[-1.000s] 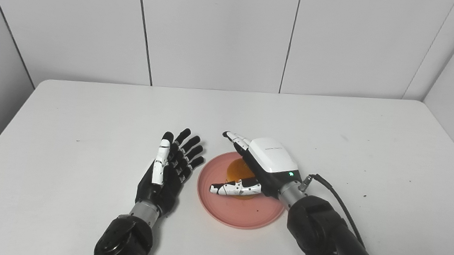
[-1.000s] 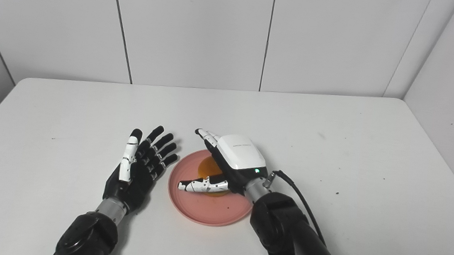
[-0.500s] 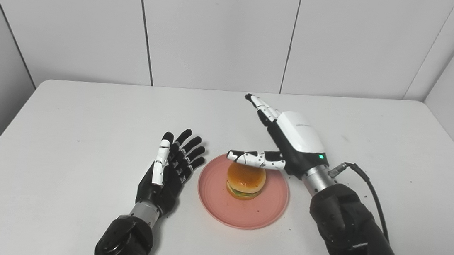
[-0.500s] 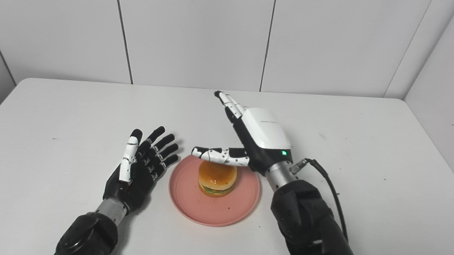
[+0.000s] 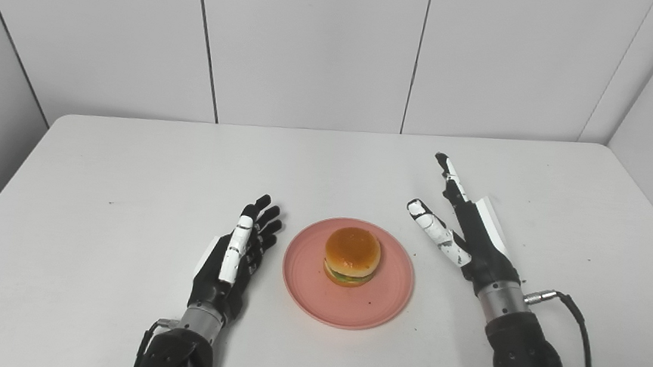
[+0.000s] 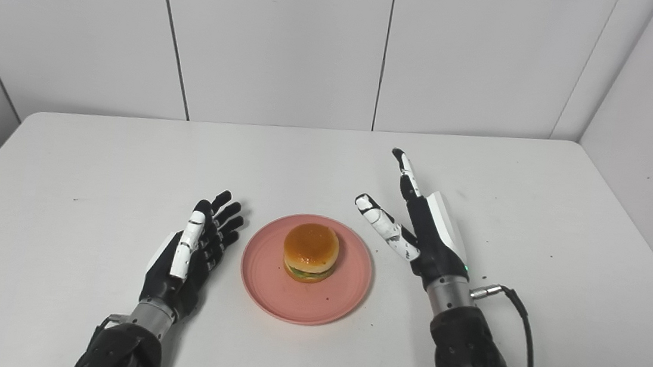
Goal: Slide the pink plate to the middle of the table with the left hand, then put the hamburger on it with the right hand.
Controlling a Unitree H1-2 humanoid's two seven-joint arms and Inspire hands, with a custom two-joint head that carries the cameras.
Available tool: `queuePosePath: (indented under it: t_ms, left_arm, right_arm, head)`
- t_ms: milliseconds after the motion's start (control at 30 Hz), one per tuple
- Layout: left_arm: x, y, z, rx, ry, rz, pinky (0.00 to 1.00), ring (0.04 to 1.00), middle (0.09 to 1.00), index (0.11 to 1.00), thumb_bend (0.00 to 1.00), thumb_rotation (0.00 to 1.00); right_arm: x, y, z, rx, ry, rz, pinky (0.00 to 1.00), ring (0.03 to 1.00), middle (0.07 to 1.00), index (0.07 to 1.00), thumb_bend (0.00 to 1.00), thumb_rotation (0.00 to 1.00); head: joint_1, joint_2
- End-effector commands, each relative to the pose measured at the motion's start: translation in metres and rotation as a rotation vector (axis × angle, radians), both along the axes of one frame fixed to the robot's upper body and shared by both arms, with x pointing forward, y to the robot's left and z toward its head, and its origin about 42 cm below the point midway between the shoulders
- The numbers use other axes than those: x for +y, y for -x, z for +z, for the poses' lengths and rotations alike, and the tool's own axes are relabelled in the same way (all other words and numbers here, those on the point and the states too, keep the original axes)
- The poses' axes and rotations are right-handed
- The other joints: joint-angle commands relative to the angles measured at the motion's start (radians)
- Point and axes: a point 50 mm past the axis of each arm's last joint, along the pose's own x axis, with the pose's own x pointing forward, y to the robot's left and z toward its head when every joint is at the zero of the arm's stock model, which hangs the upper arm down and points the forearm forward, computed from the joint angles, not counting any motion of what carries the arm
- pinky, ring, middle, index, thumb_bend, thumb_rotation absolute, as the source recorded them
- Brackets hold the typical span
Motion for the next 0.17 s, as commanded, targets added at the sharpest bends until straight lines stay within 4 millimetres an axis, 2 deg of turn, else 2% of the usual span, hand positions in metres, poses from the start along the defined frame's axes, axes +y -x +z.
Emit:
queuePosePath:
  t_ms: [0, 133]
  left_arm:
    - [0.002, -0.002, 0.020, -0.113, -0.016, 0.001, 1.00, 0.977, 0.984, 0.966, 0.68, 1.00]
    - [0.009, 0.006, 0.018, -0.147, -0.069, 0.006, 1.00, 0.996, 0.998, 0.979, 0.68, 1.00]
  right_arm:
    - [0.003, 0.001, 0.009, -0.092, -0.045, 0.000, 0.95, 0.990, 1.000, 1.000, 0.64, 1.00]
    - [0.001, 0.012, -0.015, -0.084, -0.112, -0.010, 0.96, 0.990, 1.000, 1.000, 0.60, 1.00]
  head:
    - [0.000, 0.001]
    - [0.002, 0.002]
